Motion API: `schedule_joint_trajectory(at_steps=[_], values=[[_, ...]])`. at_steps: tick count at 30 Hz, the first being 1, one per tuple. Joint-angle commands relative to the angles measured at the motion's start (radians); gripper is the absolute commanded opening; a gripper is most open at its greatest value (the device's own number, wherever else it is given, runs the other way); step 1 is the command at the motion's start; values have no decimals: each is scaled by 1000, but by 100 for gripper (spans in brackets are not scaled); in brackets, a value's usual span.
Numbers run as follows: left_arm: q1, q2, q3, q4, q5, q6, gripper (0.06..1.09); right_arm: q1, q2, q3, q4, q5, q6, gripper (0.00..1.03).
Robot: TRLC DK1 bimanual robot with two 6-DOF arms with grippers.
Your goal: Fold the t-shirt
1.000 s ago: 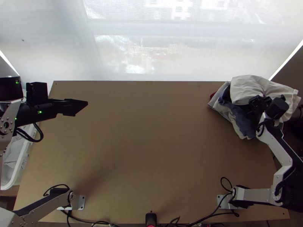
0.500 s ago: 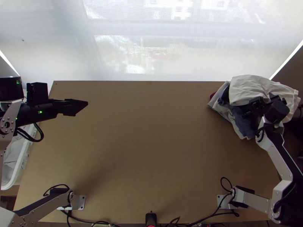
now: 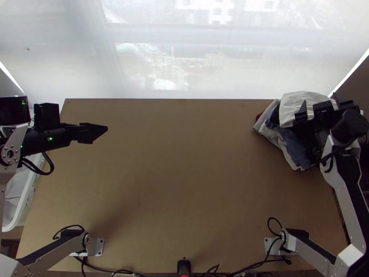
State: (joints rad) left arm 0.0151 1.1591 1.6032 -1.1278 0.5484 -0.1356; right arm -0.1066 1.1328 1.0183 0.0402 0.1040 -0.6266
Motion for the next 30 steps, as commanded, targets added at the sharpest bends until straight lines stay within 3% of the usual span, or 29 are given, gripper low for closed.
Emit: schedule_joint_trajectory(at_steps=[1,8,15,30], values=[[-1,-6,-20,2,1,-2,103,-48,249,217,-59,-17,180,98],[3,-62,-95,0,-1,-2,103,-116,530,304,-23,-17,260,98],[11,-65,-108,-1,-1,-2,103,-125,571,98,89,-21,275,98],[9,-72,-120,-17,-2,-2,103,-173,610,-21,201,-58,298,98]])
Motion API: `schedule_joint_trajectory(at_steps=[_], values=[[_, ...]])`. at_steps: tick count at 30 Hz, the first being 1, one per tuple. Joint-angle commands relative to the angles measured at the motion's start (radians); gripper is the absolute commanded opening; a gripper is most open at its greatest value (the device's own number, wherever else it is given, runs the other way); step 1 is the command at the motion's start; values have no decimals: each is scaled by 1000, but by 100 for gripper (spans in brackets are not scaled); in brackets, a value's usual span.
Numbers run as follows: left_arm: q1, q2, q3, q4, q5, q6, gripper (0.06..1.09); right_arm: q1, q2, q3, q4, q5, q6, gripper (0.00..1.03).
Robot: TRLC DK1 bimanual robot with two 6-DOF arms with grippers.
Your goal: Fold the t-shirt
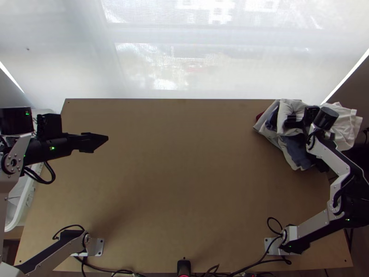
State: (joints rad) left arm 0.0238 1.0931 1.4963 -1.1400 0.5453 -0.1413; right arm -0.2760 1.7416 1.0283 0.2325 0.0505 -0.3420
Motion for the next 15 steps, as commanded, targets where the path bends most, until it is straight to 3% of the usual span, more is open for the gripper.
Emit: schedule_joint_trajectory(at_steps=[1,6,15], values=[[1,-6,-13,-1,2,2,103,0,-16,-16,-1,-6,17,98],[11,-36,-39,56,-13,-4,103,8,-117,108,-108,-44,41,98],[13,-157,-189,250,-268,20,103,49,-312,297,-320,-83,169,98]])
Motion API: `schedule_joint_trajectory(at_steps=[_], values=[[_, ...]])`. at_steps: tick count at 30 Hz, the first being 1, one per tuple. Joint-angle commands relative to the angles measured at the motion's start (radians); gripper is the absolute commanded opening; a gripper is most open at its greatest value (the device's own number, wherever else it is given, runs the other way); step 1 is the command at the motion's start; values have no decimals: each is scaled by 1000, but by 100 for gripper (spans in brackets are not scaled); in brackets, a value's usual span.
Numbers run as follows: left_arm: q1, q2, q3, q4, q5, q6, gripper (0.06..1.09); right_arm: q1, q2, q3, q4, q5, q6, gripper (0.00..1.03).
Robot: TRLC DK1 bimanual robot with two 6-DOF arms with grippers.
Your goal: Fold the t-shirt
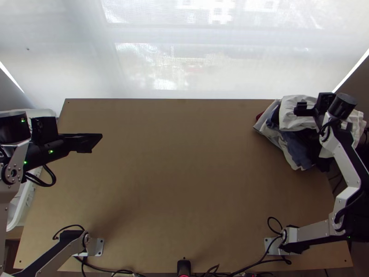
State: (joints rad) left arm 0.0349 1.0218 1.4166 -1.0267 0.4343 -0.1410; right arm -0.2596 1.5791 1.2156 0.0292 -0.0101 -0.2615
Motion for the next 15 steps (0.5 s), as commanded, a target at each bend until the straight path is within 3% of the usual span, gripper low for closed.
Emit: schedule_joint_trajectory(at_steps=[1,9,12,15], values=[[2,-112,-146,180,-204,21,103,54,-192,99,-147,-22,105,98],[2,-322,-461,363,-316,21,103,344,-683,-300,-153,-19,194,98],[3,-428,-588,448,-393,31,103,387,-811,-449,-169,-21,215,98],[3,-552,-723,505,-397,93,103,407,-906,-576,-172,-18,225,98]])
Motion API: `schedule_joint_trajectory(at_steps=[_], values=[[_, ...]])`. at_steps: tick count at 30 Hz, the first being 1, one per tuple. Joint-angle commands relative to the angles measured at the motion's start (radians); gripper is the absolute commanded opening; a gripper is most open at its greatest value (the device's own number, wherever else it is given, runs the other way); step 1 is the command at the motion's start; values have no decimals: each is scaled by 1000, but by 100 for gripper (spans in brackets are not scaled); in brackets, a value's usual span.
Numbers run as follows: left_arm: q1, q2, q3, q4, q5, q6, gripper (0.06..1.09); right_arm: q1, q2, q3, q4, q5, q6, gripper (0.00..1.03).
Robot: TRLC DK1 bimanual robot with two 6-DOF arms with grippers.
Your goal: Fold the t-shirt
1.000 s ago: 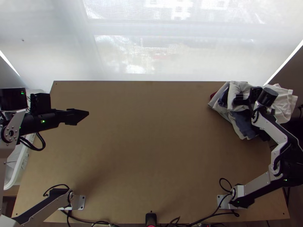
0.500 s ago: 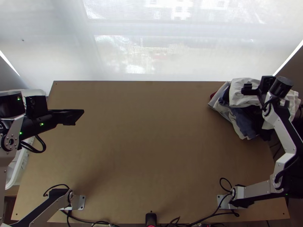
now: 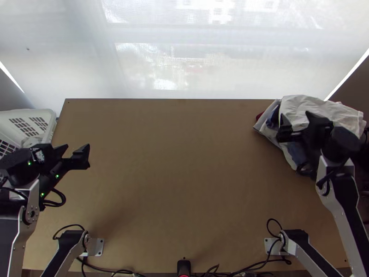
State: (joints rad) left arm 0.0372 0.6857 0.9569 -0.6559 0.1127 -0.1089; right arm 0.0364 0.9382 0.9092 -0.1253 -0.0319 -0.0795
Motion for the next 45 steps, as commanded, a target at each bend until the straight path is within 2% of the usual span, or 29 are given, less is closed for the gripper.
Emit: schedule_joint_trajectory(at_steps=[1,4,6,9,10,11,12,14,15,18,20,22,24,26,45], values=[[1,-259,-302,147,-76,81,103,122,-299,-311,-14,20,35,98],[1,-365,-392,176,-91,106,103,154,-414,-457,47,122,-9,98],[4,-420,-457,205,-104,133,103,197,-481,-549,76,221,-3,98],[13,-515,-546,263,-108,179,103,214,-679,-724,200,253,-9,98],[16,-548,-578,286,-110,189,103,220,-759,-770,200,257,-22,98],[23,-583,-606,302,-120,189,103,229,-840,-806,179,260,-46,98],[27,-617,-629,326,-137,186,103,249,-918,-811,72,260,-74,98],[46,-692,-705,386,-183,164,103,278,-937,-813,-31,265,-95,98],[53,-690,-725,415,-183,161,103,270,-923,-813,-36,265,-86,98],[90,-689,-781,420,-182,74,103,215,-941,-813,-57,265,101,98],[89,-687,-819,481,-177,-8,103,204,-940,-813,-71,265,124,98],[82,-689,-848,476,-176,-20,103,204,-940,-813,-76,263,165,98],[82,-689,-857,478,-176,-15,103,203,-941,-813,-116,263,322,98],[84,-689,-866,476,-177,-2,103,175,-938,-814,-137,265,406,98],[82,-687,-879,447,-176,5,103,160,-938,-814,-139,265,411,98]])
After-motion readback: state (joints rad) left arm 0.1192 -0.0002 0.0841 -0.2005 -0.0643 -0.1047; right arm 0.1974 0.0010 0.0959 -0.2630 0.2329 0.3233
